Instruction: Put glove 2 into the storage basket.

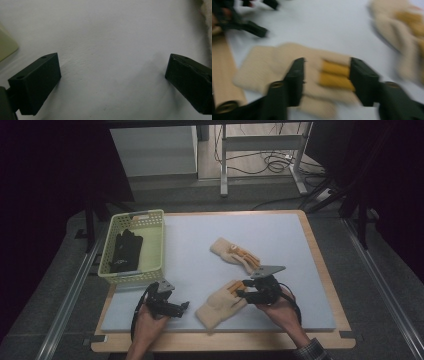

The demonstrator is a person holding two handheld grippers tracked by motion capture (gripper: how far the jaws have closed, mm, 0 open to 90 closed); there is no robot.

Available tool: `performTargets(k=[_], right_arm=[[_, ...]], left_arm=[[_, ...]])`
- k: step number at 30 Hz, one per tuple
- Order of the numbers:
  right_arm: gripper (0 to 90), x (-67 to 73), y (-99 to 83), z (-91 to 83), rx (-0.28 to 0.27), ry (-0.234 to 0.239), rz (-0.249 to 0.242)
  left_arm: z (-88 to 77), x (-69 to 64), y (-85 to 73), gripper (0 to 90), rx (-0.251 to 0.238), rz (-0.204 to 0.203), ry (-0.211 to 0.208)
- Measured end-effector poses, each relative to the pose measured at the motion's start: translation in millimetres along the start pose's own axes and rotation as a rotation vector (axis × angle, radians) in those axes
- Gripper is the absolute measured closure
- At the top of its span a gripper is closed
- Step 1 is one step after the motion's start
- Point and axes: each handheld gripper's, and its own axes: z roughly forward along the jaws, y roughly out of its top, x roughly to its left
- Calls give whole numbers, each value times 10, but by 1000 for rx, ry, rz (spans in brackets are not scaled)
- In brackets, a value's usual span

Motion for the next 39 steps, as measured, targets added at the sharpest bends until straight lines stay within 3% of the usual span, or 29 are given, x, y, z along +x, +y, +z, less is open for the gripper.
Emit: performTargets(k=[3,6,8,10,13,18,22,25,31,35,39], right_arm=[[743,-28,-182,-44,31,-16,49],[751,47,-358,21,62,-2,54],[743,103,-432,103,84,-32,30],[723,115,-434,144,51,-42,25],[712,75,-351,262,34,-78,6],[712,-41,-158,507,15,-86,1],[698,-91,27,733,9,-73,-6],[670,-142,145,773,24,-51,7],[546,-458,400,639,-49,-167,122],[417,-656,610,821,-35,-254,144],[353,-833,688,1111,8,-314,175]], left_arm=[[-2,2,0,6,3,3,0],[-2,2,0,6,3,3,0],[-2,2,0,6,3,3,0],[-2,2,0,6,3,3,0],[-2,2,0,6,3,3,0],[-2,3,0,6,3,3,0],[-2,2,0,6,3,3,0],[-3,2,-1,7,3,3,0],[-2,4,0,6,4,3,-1],[-2,4,0,6,4,2,-1],[-1,3,-1,6,2,1,-1]])
